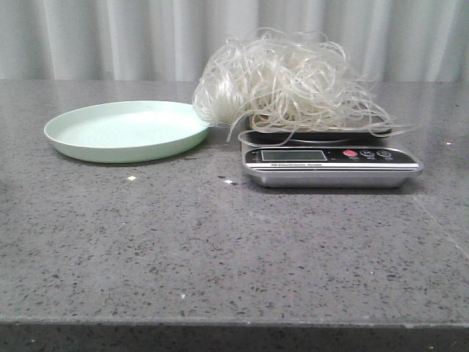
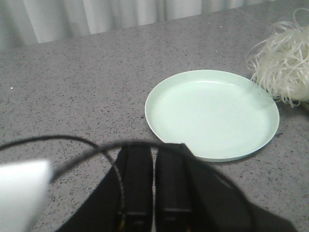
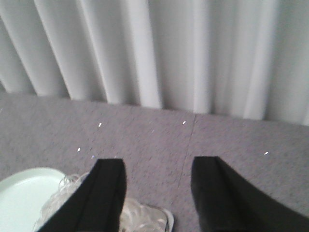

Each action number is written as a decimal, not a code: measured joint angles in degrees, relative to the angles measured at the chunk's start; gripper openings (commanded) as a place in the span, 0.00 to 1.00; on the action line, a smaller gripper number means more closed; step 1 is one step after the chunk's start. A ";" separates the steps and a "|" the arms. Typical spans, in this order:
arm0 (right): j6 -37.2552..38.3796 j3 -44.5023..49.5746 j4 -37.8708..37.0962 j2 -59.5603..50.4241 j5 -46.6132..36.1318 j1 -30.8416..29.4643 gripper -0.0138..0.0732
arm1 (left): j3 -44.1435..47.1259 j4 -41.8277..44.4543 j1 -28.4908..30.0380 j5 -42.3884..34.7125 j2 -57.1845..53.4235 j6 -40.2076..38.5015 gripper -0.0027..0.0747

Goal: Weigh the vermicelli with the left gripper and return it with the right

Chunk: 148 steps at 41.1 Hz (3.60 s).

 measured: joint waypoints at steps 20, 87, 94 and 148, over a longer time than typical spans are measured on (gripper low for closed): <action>-10.43 -18.70 0.00 28.05 19.22 11.29 0.87 | 0.00 0.00 0.00 -0.09 0.00 0.00 0.21; -15.18 -24.08 -5.73 41.74 32.90 12.44 0.34 | 0.00 0.00 0.00 -0.40 0.00 0.00 0.21; -15.18 -28.12 -5.81 40.98 34.15 12.44 0.34 | 0.00 0.00 0.00 -0.40 0.00 0.00 0.21; -17.57 -48.06 5.77 53.67 28.64 24.07 0.34 | 0.00 0.00 0.00 -3.70 0.00 0.00 0.21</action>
